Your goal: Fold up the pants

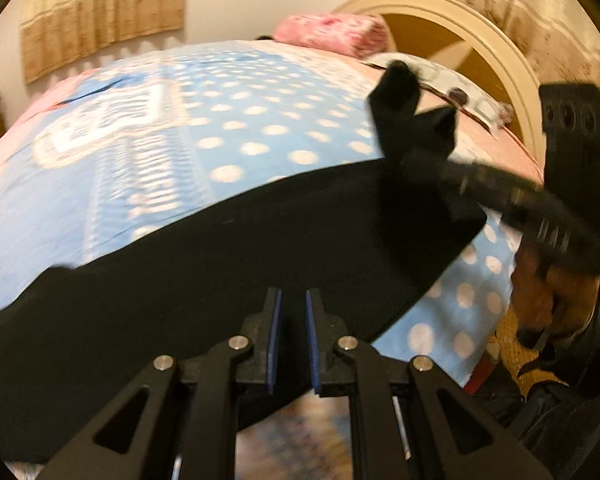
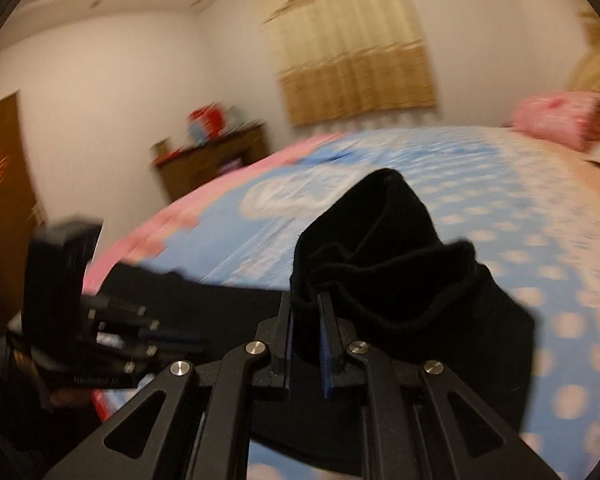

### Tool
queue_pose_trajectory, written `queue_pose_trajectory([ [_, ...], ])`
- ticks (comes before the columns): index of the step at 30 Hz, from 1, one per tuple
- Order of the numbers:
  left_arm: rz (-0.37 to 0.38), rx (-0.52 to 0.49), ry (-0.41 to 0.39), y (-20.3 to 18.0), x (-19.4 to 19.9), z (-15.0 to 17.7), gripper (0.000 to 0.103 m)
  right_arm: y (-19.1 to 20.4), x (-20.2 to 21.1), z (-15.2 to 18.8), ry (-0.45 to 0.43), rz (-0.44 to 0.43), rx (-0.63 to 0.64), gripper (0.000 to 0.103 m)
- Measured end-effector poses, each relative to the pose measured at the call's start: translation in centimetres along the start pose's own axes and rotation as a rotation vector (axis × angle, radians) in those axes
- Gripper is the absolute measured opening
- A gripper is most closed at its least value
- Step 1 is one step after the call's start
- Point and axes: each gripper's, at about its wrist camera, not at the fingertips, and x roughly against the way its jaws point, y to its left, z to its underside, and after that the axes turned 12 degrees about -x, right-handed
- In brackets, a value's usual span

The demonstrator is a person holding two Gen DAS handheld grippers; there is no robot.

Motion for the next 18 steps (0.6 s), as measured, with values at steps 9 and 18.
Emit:
queue_pose_trajectory([
  [9, -0.024, 0.107, 0.005, 3.2, 0.4, 2.1, 0.014, 4.5, -7.7, 2.8, 0.149, -0.026, 0.114, 0.010],
  [18, -0.041, 0.113, -0.004, 2.9, 0.9, 2.0, 0.014, 5.6, -7.9, 5.5, 0.248, -0.024, 0.243, 0.034],
])
